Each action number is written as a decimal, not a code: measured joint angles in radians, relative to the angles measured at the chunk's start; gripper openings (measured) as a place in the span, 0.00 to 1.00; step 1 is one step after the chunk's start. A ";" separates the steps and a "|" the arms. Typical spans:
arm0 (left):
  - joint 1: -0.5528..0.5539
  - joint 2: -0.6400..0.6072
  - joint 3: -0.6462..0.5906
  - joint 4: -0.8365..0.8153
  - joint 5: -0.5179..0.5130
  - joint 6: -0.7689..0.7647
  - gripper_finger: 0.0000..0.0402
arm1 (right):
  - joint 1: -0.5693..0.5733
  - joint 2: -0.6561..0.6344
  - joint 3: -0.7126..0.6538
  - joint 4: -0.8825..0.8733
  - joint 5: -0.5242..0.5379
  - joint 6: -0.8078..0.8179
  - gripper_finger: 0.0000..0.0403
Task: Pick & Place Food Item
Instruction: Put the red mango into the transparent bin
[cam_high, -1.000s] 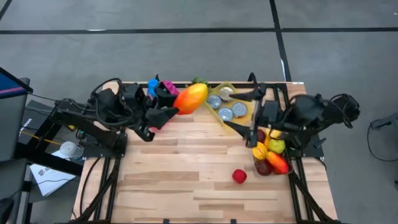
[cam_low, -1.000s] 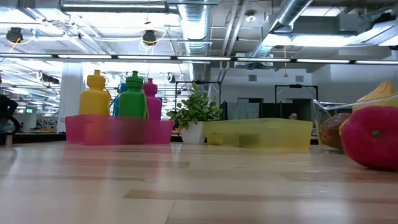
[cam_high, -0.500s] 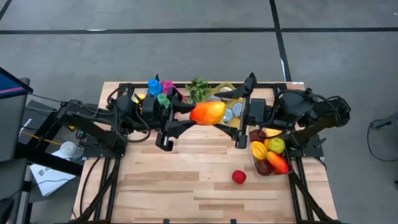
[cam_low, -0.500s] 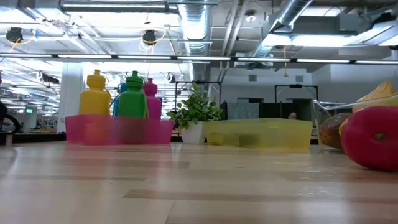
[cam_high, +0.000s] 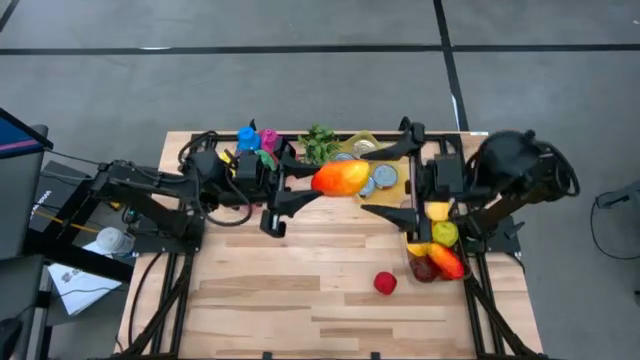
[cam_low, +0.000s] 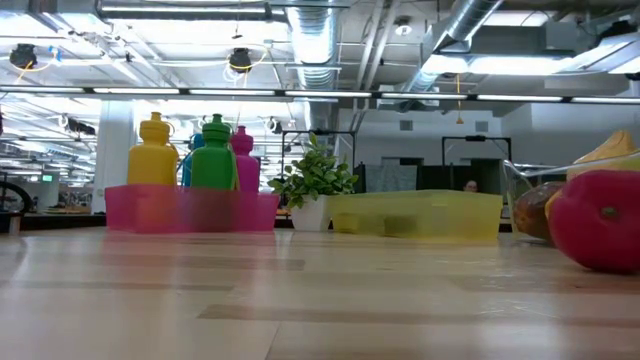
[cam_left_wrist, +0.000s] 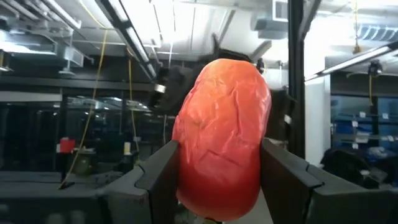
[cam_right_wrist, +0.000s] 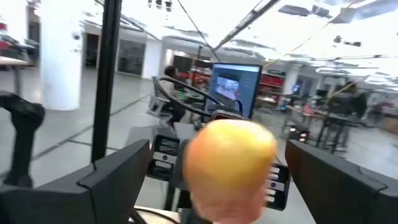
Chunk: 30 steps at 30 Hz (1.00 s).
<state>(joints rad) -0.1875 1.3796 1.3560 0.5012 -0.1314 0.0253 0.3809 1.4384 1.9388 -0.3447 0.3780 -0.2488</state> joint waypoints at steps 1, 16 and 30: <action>0.003 0.001 0.000 -0.009 0.002 0.000 0.45 | -0.001 -0.004 0.000 -0.002 -0.025 0.012 0.92; 0.021 0.043 0.001 0.017 0.027 -0.003 0.45 | -0.055 0.023 -0.004 -0.024 -0.067 0.036 0.88; 0.022 0.045 0.001 0.008 0.025 -0.006 0.45 | -0.063 0.022 -0.003 -0.077 -0.068 0.057 0.52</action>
<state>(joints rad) -0.1658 1.4242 1.3567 0.5095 -0.1066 0.0191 0.3177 1.4601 1.9362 -0.4221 0.3096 -0.1923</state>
